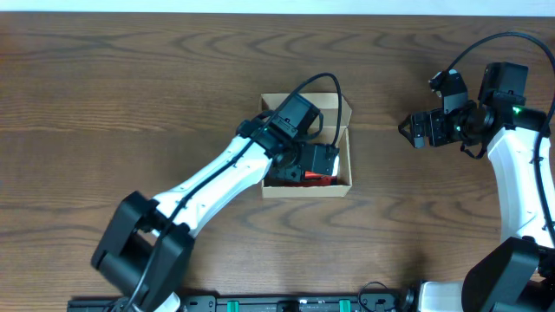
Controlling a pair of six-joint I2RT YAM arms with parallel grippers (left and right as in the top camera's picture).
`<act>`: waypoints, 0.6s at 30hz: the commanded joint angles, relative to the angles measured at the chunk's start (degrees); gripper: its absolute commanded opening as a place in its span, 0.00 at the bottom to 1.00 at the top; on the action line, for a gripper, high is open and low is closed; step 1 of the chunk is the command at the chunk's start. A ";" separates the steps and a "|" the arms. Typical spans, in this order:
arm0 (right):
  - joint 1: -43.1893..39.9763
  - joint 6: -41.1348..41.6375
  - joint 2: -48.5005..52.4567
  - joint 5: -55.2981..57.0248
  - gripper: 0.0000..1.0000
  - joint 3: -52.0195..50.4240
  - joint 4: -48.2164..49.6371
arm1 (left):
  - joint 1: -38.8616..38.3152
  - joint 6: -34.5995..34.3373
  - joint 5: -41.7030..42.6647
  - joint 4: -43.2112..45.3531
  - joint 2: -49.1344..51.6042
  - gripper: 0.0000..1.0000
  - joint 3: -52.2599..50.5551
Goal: Pack container
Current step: 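Carry the marker into the box with the left gripper and release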
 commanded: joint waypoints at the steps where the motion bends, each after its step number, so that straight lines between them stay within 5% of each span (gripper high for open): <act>1: -0.46 0.90 0.17 -0.63 0.99 -0.28 0.11 | 0.24 -0.81 -0.15 -0.85 2.58 0.06 0.42; 5: -0.46 0.90 0.17 -0.63 0.99 -0.28 0.09 | 0.24 -2.05 -0.15 -1.40 4.72 0.06 0.39; 9: -0.44 0.90 0.17 -0.63 0.99 -0.28 0.09 | 0.24 -3.21 -0.24 -1.14 4.68 0.38 0.52; 14: -0.46 0.90 0.17 -0.63 0.99 -0.28 0.09 | 0.24 -6.78 -2.34 -1.42 4.68 0.58 1.60; 18: -0.46 0.90 0.17 -0.63 0.99 -0.28 0.07 | 0.20 -8.37 -3.17 -5.70 3.93 0.65 5.97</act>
